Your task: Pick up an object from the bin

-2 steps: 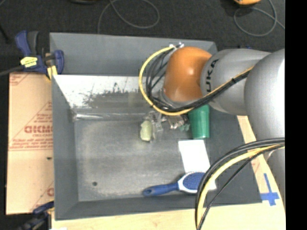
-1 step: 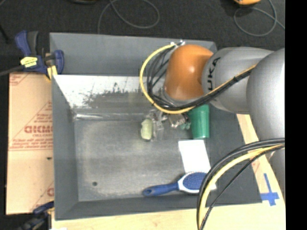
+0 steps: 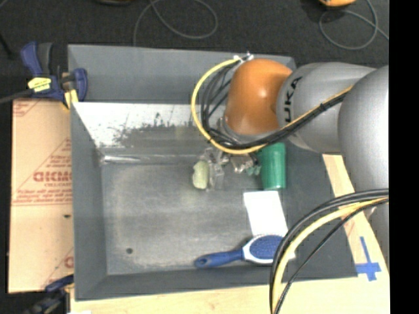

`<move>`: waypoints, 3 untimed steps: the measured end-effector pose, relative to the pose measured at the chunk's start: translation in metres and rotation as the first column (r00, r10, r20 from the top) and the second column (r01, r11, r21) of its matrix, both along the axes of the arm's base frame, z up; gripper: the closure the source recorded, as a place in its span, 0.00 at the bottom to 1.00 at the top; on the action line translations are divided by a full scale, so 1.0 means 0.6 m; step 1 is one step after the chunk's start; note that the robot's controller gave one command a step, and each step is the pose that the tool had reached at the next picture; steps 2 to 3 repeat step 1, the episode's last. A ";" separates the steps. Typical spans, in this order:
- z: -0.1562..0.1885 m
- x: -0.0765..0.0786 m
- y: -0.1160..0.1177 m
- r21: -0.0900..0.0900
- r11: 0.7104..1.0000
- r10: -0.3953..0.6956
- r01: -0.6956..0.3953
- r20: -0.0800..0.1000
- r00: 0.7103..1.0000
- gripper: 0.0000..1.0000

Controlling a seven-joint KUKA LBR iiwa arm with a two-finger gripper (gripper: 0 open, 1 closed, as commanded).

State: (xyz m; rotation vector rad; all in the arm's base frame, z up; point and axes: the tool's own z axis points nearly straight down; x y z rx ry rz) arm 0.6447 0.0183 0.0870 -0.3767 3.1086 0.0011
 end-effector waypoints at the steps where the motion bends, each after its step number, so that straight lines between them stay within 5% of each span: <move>1: 0.004 0.000 0.000 0.000 1.000 -0.001 0.001 0.001 1.000 1.00; 3: 0.004 0.000 0.000 0.000 1.000 -0.001 0.001 0.001 1.000 1.00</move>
Offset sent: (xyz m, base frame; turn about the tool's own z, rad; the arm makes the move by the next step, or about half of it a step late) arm 0.0000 -0.0001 0.0855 0.0000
